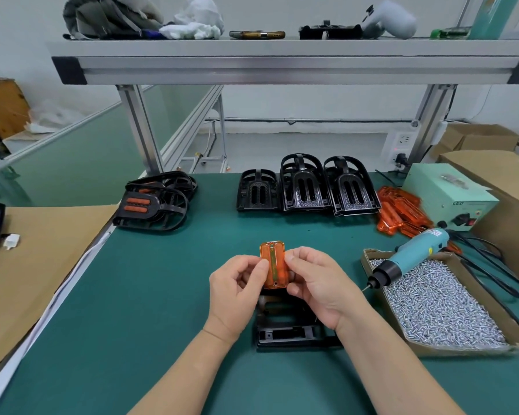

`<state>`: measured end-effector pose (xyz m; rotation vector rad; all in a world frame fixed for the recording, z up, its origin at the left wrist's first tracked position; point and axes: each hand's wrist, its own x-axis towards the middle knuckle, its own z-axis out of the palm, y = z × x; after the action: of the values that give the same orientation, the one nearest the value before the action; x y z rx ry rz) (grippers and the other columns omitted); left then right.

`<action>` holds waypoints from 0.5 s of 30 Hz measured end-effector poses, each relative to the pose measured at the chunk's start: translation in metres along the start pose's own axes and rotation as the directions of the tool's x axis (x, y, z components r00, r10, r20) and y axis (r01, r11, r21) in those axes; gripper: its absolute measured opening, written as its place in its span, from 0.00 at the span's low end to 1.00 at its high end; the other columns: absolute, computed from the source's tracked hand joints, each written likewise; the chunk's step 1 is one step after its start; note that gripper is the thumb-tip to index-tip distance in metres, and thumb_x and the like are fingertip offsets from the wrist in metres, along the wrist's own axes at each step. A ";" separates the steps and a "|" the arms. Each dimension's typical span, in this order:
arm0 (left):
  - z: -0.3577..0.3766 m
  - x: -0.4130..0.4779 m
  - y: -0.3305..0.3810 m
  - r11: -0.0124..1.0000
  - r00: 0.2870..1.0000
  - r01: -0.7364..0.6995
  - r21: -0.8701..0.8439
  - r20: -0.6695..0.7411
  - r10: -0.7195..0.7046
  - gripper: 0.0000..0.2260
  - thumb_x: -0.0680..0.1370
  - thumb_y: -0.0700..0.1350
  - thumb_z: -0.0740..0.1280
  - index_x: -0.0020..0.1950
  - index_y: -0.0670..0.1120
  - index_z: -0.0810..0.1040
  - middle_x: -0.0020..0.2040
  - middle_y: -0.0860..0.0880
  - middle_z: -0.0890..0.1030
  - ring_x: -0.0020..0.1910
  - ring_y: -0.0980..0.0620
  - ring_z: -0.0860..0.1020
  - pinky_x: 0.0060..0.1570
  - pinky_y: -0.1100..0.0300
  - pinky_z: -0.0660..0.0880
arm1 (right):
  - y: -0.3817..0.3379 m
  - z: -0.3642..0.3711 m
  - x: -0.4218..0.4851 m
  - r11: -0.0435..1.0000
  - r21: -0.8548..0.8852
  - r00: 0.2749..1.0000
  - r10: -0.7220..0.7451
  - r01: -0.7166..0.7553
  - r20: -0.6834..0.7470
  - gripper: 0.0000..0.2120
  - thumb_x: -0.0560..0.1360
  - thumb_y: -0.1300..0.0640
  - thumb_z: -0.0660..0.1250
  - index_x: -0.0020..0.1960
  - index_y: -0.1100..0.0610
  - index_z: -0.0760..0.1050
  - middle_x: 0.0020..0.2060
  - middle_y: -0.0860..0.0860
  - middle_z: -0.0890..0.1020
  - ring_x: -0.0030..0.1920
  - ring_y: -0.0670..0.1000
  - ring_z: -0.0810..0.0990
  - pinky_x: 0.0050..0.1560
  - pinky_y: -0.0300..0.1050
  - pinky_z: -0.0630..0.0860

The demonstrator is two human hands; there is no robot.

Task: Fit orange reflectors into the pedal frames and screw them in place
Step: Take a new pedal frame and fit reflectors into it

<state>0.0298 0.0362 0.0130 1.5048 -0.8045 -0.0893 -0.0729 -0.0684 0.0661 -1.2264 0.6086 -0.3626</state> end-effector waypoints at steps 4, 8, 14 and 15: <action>0.000 -0.002 0.002 0.997 0.999 -0.043 0.064 0.002 0.043 0.16 0.73 0.56 0.66 0.40 0.44 0.83 0.35 0.46 0.81 0.35 0.44 0.78 0.39 0.47 0.77 | 0.000 0.002 -0.001 0.999 -0.024 0.999 -0.027 0.026 -0.033 0.09 0.83 0.62 0.60 0.44 0.59 0.72 0.28 0.47 0.78 0.29 0.43 0.74 0.29 0.36 0.69; 0.001 -0.003 0.002 0.996 0.999 -0.044 0.072 0.002 0.044 0.16 0.74 0.55 0.65 0.41 0.42 0.81 0.36 0.45 0.81 0.35 0.44 0.77 0.38 0.48 0.76 | 0.001 0.005 -0.002 0.996 -0.074 0.997 -0.053 0.049 -0.062 0.08 0.83 0.62 0.61 0.46 0.60 0.73 0.35 0.53 0.80 0.34 0.46 0.77 0.34 0.38 0.73; 0.003 -0.003 -0.006 0.934 0.959 -0.282 0.217 0.079 0.271 0.09 0.79 0.47 0.64 0.48 0.43 0.80 0.46 0.52 0.81 0.46 0.51 0.80 0.47 0.54 0.78 | 0.003 0.001 -0.004 0.976 -0.172 0.976 -0.161 0.135 -0.148 0.10 0.83 0.57 0.61 0.52 0.61 0.78 0.48 0.51 0.86 0.52 0.48 0.84 0.41 0.40 0.80; 0.004 -0.002 -0.008 0.921 0.949 -0.315 0.231 0.085 0.303 0.08 0.79 0.46 0.65 0.48 0.42 0.79 0.49 0.52 0.82 0.48 0.52 0.80 0.49 0.54 0.78 | 0.003 0.000 -0.004 0.960 -0.227 0.961 -0.208 0.164 -0.182 0.10 0.83 0.54 0.61 0.50 0.56 0.79 0.46 0.49 0.85 0.50 0.46 0.84 0.40 0.40 0.80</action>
<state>0.0295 0.0336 0.0045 1.5876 -1.1145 0.2178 -0.0761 -0.0651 0.0643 -1.4665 0.7228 -0.6010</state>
